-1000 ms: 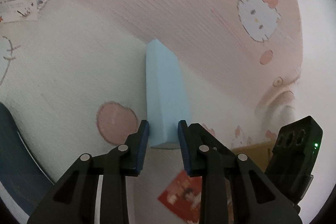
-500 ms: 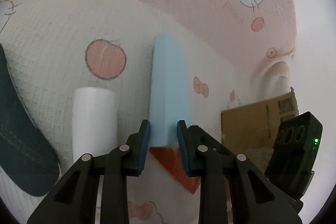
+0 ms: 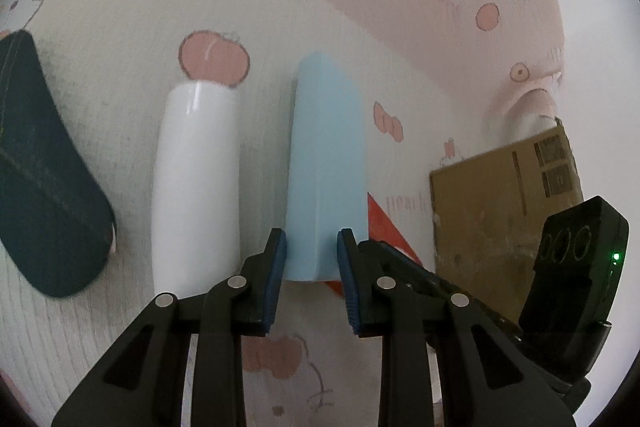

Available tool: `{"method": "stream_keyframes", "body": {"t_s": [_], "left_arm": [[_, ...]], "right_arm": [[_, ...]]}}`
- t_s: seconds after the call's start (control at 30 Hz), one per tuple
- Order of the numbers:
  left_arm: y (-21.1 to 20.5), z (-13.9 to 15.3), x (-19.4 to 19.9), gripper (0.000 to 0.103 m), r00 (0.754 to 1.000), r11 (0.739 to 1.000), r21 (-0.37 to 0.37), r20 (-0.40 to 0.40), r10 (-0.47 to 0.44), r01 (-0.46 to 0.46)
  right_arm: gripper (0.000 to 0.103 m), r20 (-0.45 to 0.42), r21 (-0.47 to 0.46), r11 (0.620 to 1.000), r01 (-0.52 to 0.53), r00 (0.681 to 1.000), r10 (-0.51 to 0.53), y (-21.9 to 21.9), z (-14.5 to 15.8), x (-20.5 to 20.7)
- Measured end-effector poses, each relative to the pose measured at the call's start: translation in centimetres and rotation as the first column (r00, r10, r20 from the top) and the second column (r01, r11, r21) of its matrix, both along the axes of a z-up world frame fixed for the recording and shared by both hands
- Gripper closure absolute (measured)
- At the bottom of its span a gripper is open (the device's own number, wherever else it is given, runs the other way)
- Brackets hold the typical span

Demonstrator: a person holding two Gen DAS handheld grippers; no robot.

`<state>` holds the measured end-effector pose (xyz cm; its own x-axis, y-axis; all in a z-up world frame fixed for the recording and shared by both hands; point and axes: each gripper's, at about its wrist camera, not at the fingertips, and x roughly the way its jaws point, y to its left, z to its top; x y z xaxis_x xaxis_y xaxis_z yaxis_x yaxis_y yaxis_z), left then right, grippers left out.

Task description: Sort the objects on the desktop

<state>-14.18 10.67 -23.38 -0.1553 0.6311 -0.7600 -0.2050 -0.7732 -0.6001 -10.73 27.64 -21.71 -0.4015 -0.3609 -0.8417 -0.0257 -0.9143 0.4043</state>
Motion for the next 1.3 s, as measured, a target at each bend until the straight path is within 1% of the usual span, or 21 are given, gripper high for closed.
{"method": "stream_keyframes", "body": {"t_s": [0.13, 0.23, 0.3, 0.37, 0.47, 0.53, 0.57, 0.6, 0.67, 0.73, 0.83, 0.93, 1.03, 1.1, 1.17, 1.3], "left_arm": [[0.0, 0.0, 0.8, 0.074, 1.0, 1.0, -0.005, 0.008, -0.013, 0.013], [-0.1, 0.0, 1.0, 0.074, 1.0, 1.0, 0.0, 0.022, -0.008, 0.008], [-0.3, 0.7, 1.2, 0.072, 1.0, 1.0, 0.011, 0.002, 0.024, -0.024], [-0.2, 1.9, 1.2, 0.07, 0.999, 1.0, 0.015, -0.044, 0.023, -0.022], [0.4, 3.3, 0.8, 0.07, 0.992, 0.999, -0.03, -0.129, 0.012, -0.016], [0.5, 3.3, 0.4, 0.071, 0.99, 0.998, -0.051, -0.141, 0.026, -0.034], [0.3, 3.2, 0.1, 0.085, 0.99, 0.998, -0.047, -0.137, 0.046, -0.053], [0.2, 3.0, -0.2, 0.098, 0.991, 0.997, -0.043, -0.126, 0.054, -0.06], [0.1, 2.5, -0.8, 0.098, 0.991, 0.996, -0.049, -0.11, 0.072, -0.077], [0.3, 2.0, -1.3, 0.1, 0.992, 0.994, -0.078, -0.103, 0.07, -0.078], [0.3, 1.5, -1.7, 0.1, 0.992, 0.99, -0.116, -0.106, 0.071, -0.084], [0.4, 1.2, -1.9, 0.1, 0.992, 0.986, -0.148, -0.105, 0.063, -0.078], [0.3, 0.6, -2.3, 0.1, 0.996, 0.989, -0.129, -0.057, 0.067, -0.074], [0.2, -0.1, -2.5, 0.1, 0.997, 0.99, -0.123, -0.023, 0.07, -0.072], [0.4, 0.0, -2.3, 0.1, 0.998, 0.992, -0.111, -0.032, 0.062, -0.065], [1.0, 0.2, -2.1, 0.103, 0.998, 0.995, -0.092, -0.035, 0.044, -0.047]], "right_arm": [[0.088, -0.001, 0.006, 1.0, -0.006, 1.0, 0.006, 0.1, 0.1, 1.1], [0.088, -0.021, 0.001, 1.0, -0.016, 1.0, 0.016, 0.4, 0.4, 1.7], [0.086, -0.028, -0.021, 1.0, -0.001, 1.0, 0.0, 0.8, 0.6, 1.9], [0.082, -0.036, -0.021, 0.999, 0.031, 0.999, -0.032, 1.4, 0.8, 2.2], [0.081, -0.067, -0.001, 0.998, 0.058, 0.996, -0.058, 1.8, 1.4, 2.6], [0.084, -0.116, 0.013, 0.998, 0.063, 0.991, -0.062, 1.8, 2.2, 2.8], [0.091, -0.152, 0.021, 0.998, 0.058, 0.987, -0.054, 1.7, 2.8, 3.0], [0.092, -0.177, 0.029, 0.999, 0.042, 0.983, -0.036, 1.4, 3.3, 2.9], [0.092, -0.196, 0.05, 0.999, 0.007, 0.981, 0.003, 0.7, 3.8, 2.5], [0.092, -0.196, 0.071, 0.997, -0.019, 0.98, 0.032, -0.1, 3.6, 1.9], [0.093, -0.181, 0.081, 0.996, -0.047, 0.982, 0.062, -0.8, 3.0, 1.1], [0.094, -0.158, 0.112, 0.992, -0.064, 0.984, 0.082, -1.6, 1.9, 0.2], [0.099, -0.131, 0.157, 0.986, -0.06, 0.988, 0.081, -1.8, 0.8, -0.4], [0.101, -0.115, 0.164, 0.985, -0.054, 0.991, 0.073, -1.6, 0.1, -0.6], [0.101, -0.119, 0.158, 0.986, -0.057, 0.99, 0.076, -1.6, 0.1, -0.5], [0.101, -0.126, 0.212, 0.975, -0.068, 0.987, 0.097, -2.2, 0.1, -0.4]]}}
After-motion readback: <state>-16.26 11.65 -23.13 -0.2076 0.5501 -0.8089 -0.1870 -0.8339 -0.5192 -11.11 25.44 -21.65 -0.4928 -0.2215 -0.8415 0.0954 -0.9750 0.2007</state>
